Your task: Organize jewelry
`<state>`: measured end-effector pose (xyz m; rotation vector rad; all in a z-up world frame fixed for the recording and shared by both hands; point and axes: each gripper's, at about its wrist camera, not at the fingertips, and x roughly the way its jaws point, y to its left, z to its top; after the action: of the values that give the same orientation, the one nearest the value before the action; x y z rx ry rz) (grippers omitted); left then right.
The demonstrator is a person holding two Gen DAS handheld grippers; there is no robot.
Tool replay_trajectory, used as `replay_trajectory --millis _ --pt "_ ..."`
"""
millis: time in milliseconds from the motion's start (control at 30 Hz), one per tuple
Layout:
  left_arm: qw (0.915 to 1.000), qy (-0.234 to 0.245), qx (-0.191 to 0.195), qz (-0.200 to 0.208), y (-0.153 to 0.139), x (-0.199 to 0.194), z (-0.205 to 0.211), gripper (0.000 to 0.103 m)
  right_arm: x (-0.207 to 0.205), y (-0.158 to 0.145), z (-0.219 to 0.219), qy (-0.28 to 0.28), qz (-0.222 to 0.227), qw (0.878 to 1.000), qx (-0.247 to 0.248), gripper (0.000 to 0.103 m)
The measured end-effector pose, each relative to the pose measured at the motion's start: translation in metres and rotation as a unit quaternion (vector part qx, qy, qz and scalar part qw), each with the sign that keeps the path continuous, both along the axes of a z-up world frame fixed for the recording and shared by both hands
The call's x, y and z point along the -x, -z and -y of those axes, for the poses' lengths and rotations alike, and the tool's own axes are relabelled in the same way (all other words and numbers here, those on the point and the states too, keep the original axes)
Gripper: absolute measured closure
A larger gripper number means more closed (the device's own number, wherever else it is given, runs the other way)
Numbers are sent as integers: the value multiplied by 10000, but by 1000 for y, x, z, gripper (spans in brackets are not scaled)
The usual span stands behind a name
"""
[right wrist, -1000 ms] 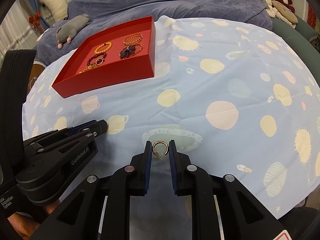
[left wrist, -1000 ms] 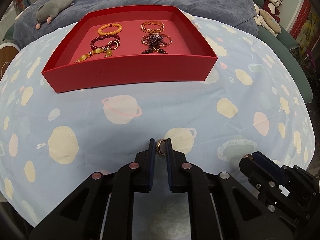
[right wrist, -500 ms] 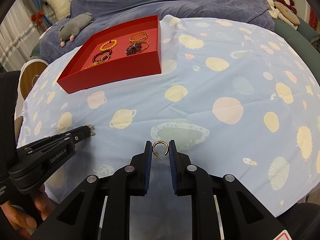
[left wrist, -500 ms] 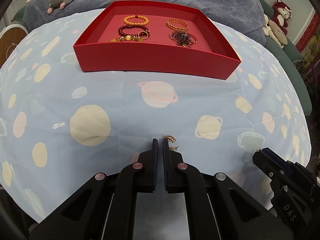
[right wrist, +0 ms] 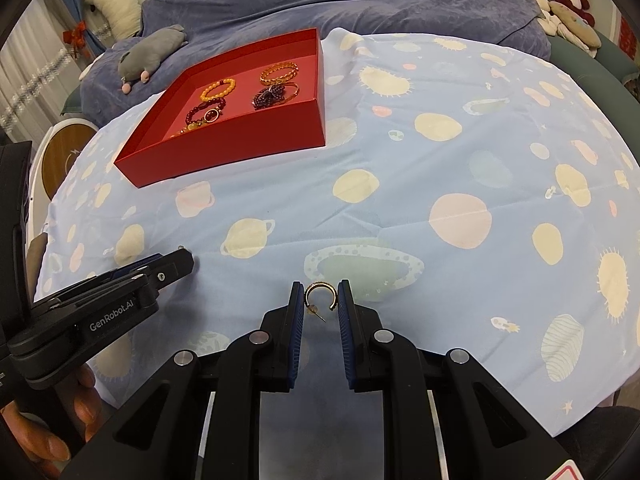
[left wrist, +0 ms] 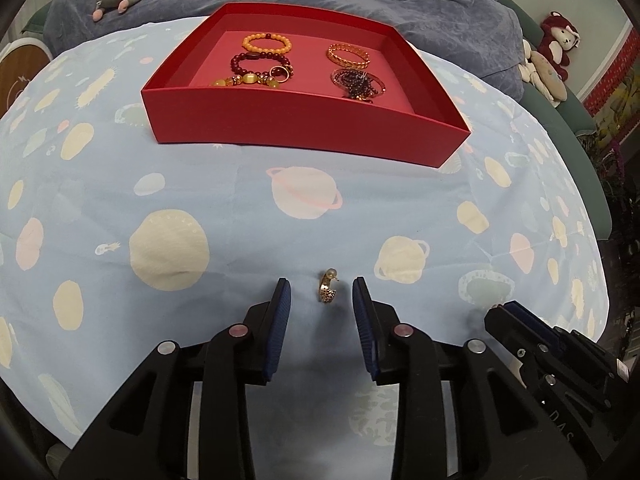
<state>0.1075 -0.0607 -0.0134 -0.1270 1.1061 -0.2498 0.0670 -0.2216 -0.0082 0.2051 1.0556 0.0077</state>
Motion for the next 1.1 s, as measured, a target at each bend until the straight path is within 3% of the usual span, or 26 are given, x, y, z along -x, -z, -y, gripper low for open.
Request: replay_trajectory --millis 300,467,600,1100 --pt "10000 40 -16 24 2 -5 6 70 0 -1 0 1 -11 10000 -10 87" --pt "9999 146 -23 -24 4 -5 10 93 -1 -1 0 -9 -14 10000 -17 87" --pt "9999 136 -51 -46 5 -5 10 98 -1 -1 -1 -19 -17 10000 -12 87" --pt "9995 245 -175 122 -30 7 8 98 1 -33 -19 -239 247 9994 -51 87"
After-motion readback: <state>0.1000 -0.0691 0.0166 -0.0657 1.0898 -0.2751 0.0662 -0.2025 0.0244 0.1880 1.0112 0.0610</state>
